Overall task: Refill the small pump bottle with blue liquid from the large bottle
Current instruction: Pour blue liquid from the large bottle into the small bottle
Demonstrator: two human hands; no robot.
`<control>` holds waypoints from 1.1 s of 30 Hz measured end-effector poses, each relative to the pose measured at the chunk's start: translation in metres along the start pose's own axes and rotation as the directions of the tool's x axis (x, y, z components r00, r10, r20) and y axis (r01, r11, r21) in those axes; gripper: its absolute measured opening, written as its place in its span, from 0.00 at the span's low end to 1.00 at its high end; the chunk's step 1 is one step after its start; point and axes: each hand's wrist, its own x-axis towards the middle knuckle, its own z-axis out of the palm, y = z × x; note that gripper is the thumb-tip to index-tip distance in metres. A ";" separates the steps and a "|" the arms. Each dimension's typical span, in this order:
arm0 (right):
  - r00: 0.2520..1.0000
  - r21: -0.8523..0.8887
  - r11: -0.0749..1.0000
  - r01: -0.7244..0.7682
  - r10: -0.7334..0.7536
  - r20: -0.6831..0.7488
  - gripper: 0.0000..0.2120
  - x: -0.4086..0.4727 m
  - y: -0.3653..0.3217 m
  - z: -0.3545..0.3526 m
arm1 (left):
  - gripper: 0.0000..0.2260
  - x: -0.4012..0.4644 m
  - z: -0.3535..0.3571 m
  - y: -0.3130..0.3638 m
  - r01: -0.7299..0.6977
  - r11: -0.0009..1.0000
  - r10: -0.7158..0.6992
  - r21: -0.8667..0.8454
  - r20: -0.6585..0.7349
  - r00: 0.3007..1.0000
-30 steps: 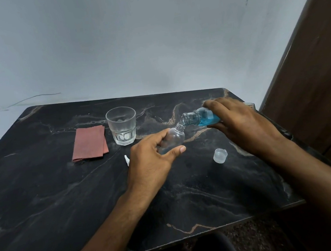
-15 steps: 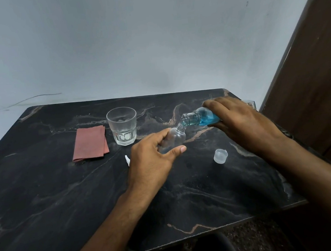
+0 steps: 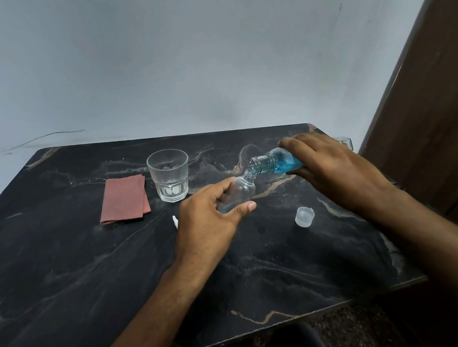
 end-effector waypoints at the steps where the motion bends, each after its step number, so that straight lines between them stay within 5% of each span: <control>1: 1.000 0.000 1.000 0.001 -0.001 -0.002 0.23 0.000 0.000 0.000 | 0.24 0.000 0.000 -0.001 -0.003 1.000 0.003 0.003 -0.001 1.000; 33: 1.000 -0.011 1.000 0.015 -0.015 -0.011 0.25 0.003 0.001 0.005 | 0.25 0.002 -0.003 -0.008 -0.045 0.998 0.045 0.035 -0.016 0.999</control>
